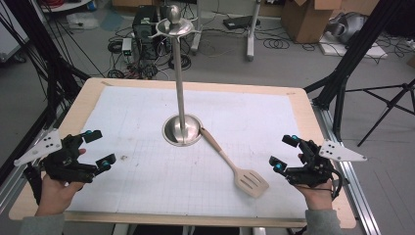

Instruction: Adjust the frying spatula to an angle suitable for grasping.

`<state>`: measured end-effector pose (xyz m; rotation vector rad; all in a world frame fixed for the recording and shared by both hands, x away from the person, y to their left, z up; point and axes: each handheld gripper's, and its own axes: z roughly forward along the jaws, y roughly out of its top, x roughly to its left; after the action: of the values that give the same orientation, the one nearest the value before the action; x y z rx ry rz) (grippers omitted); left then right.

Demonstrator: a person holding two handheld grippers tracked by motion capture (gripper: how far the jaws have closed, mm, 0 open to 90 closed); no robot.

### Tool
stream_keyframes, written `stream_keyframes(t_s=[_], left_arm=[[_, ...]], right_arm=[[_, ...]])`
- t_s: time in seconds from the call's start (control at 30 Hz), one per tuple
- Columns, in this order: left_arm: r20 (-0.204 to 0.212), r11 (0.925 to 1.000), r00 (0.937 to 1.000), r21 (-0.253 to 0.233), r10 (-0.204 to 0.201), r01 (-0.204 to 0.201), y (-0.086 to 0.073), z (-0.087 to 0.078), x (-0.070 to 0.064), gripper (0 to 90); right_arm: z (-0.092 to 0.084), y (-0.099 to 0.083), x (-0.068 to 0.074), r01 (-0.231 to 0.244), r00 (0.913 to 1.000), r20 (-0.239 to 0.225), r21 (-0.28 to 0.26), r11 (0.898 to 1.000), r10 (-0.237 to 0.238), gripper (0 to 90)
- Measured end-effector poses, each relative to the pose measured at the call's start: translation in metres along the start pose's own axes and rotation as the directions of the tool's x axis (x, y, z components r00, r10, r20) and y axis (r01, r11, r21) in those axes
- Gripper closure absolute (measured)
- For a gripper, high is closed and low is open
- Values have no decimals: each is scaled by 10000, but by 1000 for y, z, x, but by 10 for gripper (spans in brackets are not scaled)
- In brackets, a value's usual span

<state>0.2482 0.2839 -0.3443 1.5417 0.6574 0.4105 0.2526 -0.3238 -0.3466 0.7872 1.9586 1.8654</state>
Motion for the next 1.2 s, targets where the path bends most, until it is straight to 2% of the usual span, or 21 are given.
stream_keyframes(t_s=[0.07,0.23,0.43,0.63,0.7,0.8,1.1,1.2], left_arm=[[-53,10000,10000,-4,-54,54,-2,0,0,17],[-104,9999,9999,-92,-117,116,-3,1,0,18],[-109,9998,9998,99,-190,191,-7,6,3,18],[-38,9996,9999,205,-169,169,-8,8,3,18],[-33,9997,9998,164,-170,171,-7,7,3,18],[-63,9995,9996,182,-262,263,-9,5,3,18],[-255,9992,9992,233,-322,328,-11,-4,3,18],[-346,9990,9988,296,-335,345,-13,-8,3,18]], right_arm=[[-1,-1,-1,-24,10000,-35,118,9999,24,78],[-4,-1,-1,-111,9999,100,10,9999,111,78],[-4,-2,0,-254,9988,430,44,9997,252,78],[-1,-1,3,-367,9979,529,132,9992,360,79],[1,-1,3,-323,9982,512,203,9993,313,79],[8,-2,3,-107,9995,291,527,9986,92,151],[27,-4,2,-100,9999,127,1163,9932,86,161],[37,-6,1,-102,9999,91,1433,9896,90,198]])
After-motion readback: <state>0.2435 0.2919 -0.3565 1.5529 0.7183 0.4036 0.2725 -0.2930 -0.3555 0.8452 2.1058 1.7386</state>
